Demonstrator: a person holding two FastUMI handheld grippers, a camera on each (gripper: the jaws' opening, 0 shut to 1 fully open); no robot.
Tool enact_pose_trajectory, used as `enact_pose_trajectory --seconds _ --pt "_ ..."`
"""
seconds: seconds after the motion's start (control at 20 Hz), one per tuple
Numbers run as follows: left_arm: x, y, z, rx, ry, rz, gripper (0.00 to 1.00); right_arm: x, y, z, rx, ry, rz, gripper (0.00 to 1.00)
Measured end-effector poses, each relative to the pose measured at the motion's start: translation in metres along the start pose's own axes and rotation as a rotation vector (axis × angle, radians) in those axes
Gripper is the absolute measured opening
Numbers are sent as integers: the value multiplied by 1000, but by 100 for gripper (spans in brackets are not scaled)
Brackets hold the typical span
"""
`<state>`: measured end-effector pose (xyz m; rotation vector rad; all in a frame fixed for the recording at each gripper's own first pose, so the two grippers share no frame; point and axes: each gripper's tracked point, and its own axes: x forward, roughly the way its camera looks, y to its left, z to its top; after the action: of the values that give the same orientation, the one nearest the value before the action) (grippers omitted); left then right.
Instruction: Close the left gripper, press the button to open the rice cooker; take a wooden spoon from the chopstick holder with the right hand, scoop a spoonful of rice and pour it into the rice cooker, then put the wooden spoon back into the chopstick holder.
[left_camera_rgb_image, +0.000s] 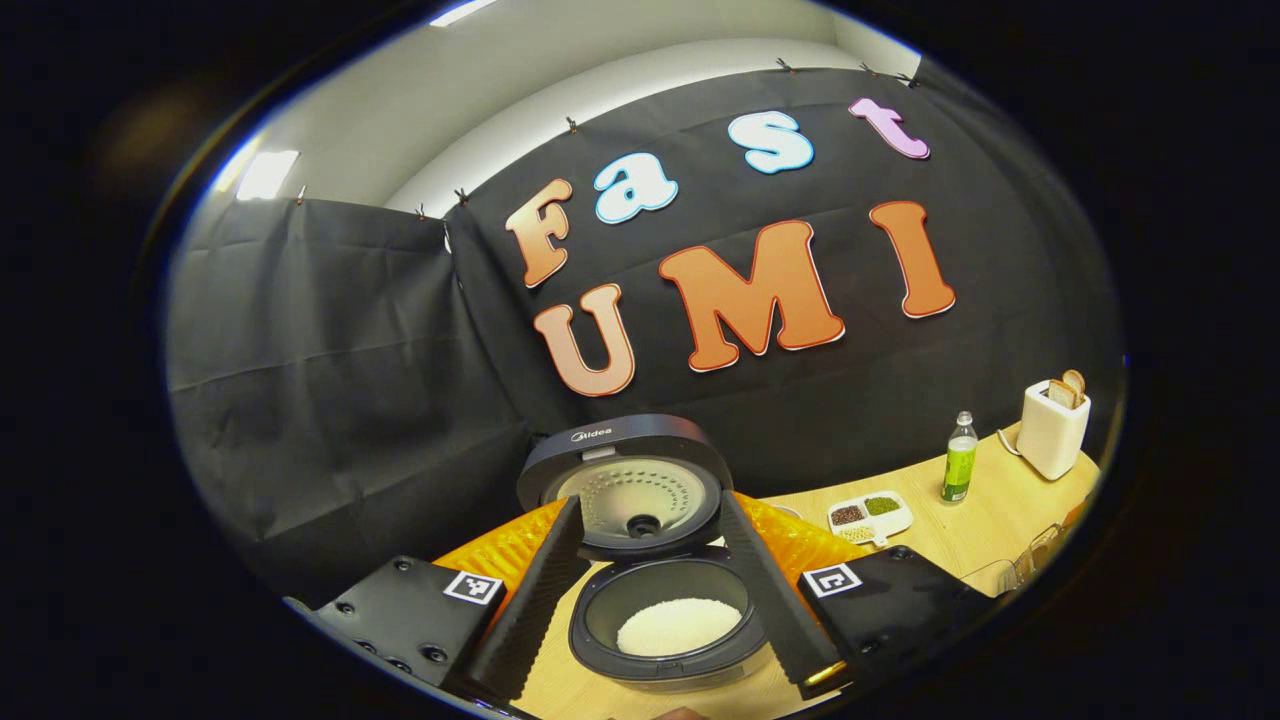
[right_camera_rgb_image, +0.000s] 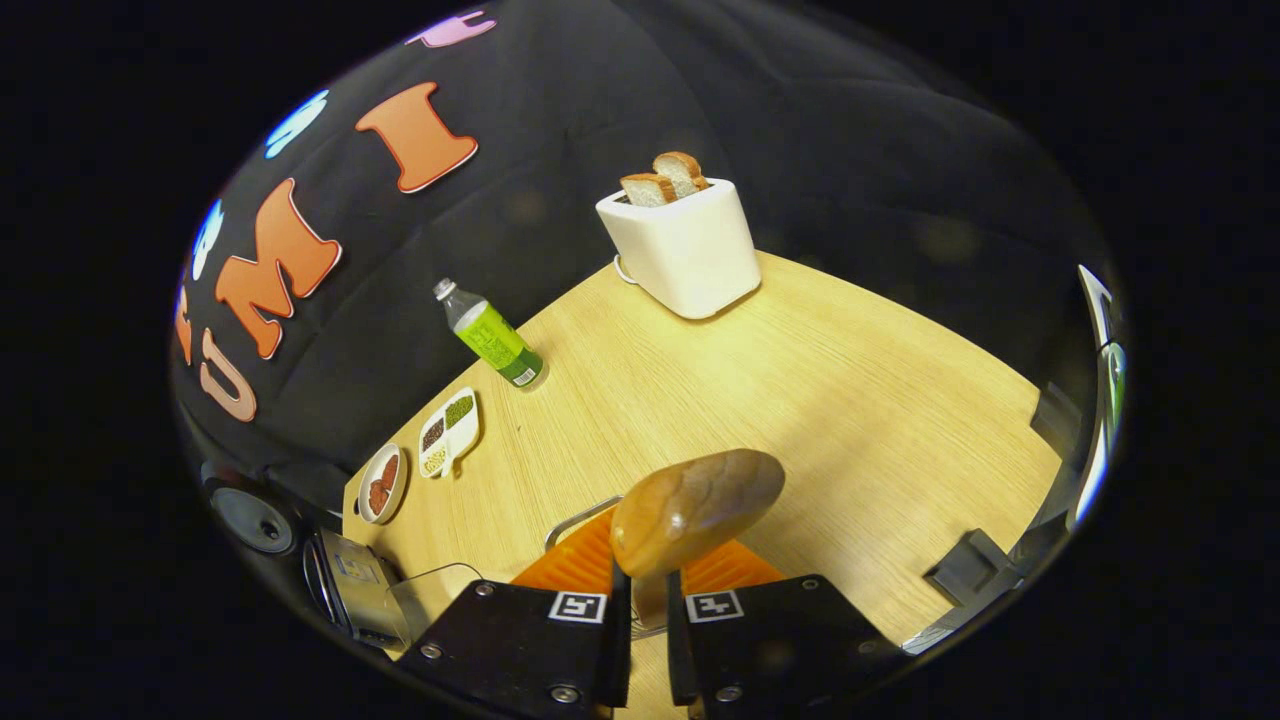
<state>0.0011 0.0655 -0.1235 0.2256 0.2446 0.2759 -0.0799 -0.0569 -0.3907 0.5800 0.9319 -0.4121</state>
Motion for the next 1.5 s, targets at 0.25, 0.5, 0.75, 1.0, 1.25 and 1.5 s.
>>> enact_pose_trajectory --seconds 0.25,0.5,0.75,1.0,1.25,1.5 --pt "3 1 -2 -5 -4 -17 85 -2 -1 2 12 12 -35 15" --pt "6 1 1 -10 -17 -31 85 -19 13 22 -13 -50 -7 12" --pt "7 4 0 -34 -27 -39 85 -46 36 49 -107 -138 35 12" --pt "12 11 -7 -46 -22 -39 100 -80 82 61 -175 -177 160 11" --pt "14 19 -14 -65 -8 -30 98 -99 138 39 -257 -169 289 10" --pt "15 24 -23 -60 5 -34 99 -95 163 -3 -445 -169 303 10"
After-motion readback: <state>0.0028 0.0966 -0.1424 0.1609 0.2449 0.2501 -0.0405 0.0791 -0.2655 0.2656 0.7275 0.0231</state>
